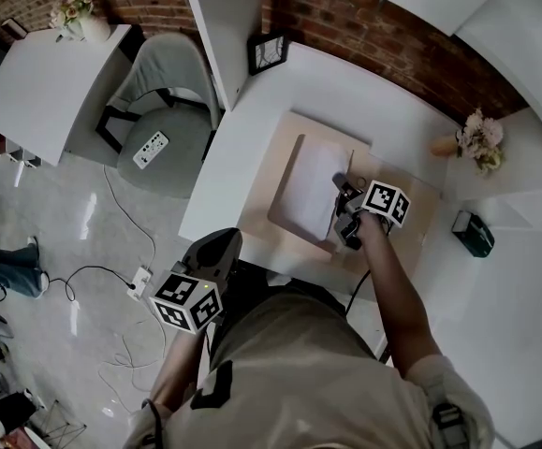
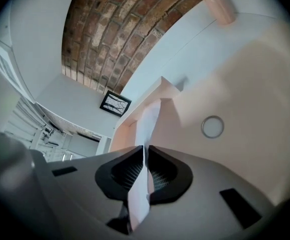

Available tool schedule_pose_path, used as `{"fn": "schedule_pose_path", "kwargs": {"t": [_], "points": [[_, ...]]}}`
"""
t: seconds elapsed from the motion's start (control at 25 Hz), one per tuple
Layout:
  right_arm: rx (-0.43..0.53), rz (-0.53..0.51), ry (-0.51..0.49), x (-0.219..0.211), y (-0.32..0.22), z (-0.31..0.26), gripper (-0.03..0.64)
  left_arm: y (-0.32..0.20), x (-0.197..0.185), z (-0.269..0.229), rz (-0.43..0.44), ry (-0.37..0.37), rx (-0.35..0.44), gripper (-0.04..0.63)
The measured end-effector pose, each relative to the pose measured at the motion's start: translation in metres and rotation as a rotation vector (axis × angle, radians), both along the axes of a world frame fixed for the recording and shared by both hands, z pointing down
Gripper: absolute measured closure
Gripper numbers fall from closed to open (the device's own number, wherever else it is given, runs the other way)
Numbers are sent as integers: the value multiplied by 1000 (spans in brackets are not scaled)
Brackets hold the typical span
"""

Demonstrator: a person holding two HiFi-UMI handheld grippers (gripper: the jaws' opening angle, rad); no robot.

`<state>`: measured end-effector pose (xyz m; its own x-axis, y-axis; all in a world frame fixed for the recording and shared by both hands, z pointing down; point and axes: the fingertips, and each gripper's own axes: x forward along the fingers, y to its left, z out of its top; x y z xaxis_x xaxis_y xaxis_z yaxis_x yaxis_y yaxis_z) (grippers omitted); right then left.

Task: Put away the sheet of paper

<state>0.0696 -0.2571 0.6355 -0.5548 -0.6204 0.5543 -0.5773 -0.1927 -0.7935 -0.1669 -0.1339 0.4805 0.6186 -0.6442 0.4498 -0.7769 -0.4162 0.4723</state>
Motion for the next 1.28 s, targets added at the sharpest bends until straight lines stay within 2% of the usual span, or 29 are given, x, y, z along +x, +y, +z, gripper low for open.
{"fn": "schedule_pose_path", "kwargs": {"t": [0.16,0.48,0.72,1.28], "points": [[-24,61,-29,6,-6,6,588,1,1,2,1,-2,-7,577],[-76,74,1,3,-7,14,589,-1,1,4,0,-4,-17,577],[-69,49,19,-1,-10,14,589,-2,1,5,0,-1,-24,577],[-56,46,-43,-13,-13,3,589,-7,-7,6,-19,2,-27,577]]}}
